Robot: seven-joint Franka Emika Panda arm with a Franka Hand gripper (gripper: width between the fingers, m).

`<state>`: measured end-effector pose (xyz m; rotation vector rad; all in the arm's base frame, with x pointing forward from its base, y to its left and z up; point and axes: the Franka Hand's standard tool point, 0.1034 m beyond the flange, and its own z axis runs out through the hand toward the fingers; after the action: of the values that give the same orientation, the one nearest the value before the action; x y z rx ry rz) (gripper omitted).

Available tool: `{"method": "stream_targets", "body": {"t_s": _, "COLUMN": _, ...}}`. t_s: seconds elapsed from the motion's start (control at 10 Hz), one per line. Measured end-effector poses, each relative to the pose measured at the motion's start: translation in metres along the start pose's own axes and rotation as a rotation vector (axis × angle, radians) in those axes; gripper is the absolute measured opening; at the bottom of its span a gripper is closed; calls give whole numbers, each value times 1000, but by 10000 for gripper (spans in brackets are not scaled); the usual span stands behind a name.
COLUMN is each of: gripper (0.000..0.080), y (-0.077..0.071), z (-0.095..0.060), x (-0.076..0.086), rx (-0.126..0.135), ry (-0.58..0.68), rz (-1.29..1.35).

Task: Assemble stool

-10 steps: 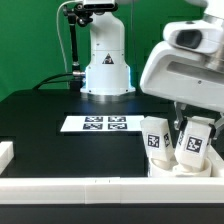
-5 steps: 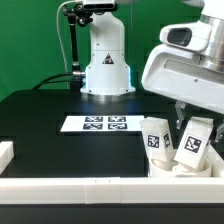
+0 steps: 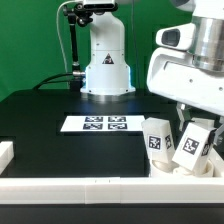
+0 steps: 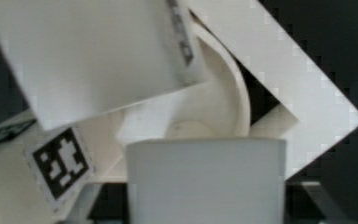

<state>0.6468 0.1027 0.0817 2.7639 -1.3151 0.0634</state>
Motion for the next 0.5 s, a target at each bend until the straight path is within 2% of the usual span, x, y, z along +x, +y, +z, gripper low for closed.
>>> {"method": "stream_targets", "body": {"t_s": 0.1, "gripper": 340, "y": 4, "z": -1, "x": 3, "rx": 74, "ry": -18, "rz": 80}}
{"method": "stream_targets", "body": {"t_s": 0.3, "gripper": 340, "y": 6, "z": 0, "x": 3, "rx": 151, "ry": -11, "rz": 215}}
{"method": "stream_targets", "body": {"t_s": 0.4, "gripper": 340, "y": 7, "z": 0, "x": 3, "rx": 186, "ry": -16, "rz": 298}}
{"method": "stream_targets", "body": {"t_s": 0.5, "gripper": 340, "y": 6, "z": -1, "x": 3, "rx": 185, "ry": -27, "rz": 394}}
